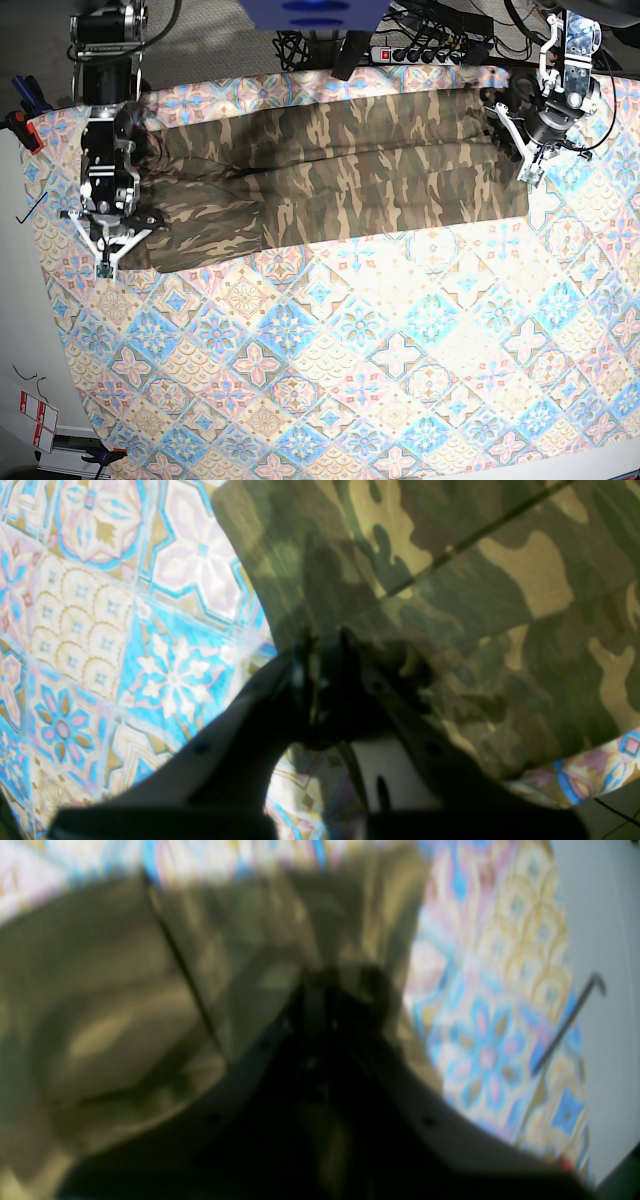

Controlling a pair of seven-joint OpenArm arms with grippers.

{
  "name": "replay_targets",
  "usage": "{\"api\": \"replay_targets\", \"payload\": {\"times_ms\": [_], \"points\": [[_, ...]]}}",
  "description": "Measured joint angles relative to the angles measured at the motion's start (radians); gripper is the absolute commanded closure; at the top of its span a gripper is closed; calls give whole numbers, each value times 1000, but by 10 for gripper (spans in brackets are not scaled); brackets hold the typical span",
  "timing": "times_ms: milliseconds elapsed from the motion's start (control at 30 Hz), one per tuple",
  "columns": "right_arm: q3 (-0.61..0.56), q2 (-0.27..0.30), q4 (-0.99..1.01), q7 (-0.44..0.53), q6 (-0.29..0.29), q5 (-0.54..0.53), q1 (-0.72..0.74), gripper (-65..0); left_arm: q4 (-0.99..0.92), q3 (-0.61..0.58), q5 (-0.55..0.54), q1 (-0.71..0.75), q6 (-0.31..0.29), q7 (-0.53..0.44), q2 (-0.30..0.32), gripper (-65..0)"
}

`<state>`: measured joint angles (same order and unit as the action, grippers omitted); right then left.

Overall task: Fold the T-shirt properly
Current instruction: 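Hold the strip ends with both grippers and smooth it flat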

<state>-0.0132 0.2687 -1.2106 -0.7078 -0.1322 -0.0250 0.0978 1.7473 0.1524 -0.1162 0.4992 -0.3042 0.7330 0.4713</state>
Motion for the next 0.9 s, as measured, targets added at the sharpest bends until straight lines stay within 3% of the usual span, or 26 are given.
{"api": "replay_targets", "payload": {"times_ms": [367, 467, 600, 900], "points": [[1, 6, 214, 123, -3, 2, 63, -7, 0, 4, 8, -2, 4, 3, -27, 0], [0, 11, 290, 226, 7, 2, 92, -7, -1, 4, 8, -3, 3, 3, -28, 0], [0, 34, 362, 449, 11, 3, 71, -7, -1, 4, 6, -2, 0, 3, -28, 0], [11, 66, 189, 435, -4, 76, 37, -7, -1, -1, 6, -3, 0, 3, -29, 0]]}}
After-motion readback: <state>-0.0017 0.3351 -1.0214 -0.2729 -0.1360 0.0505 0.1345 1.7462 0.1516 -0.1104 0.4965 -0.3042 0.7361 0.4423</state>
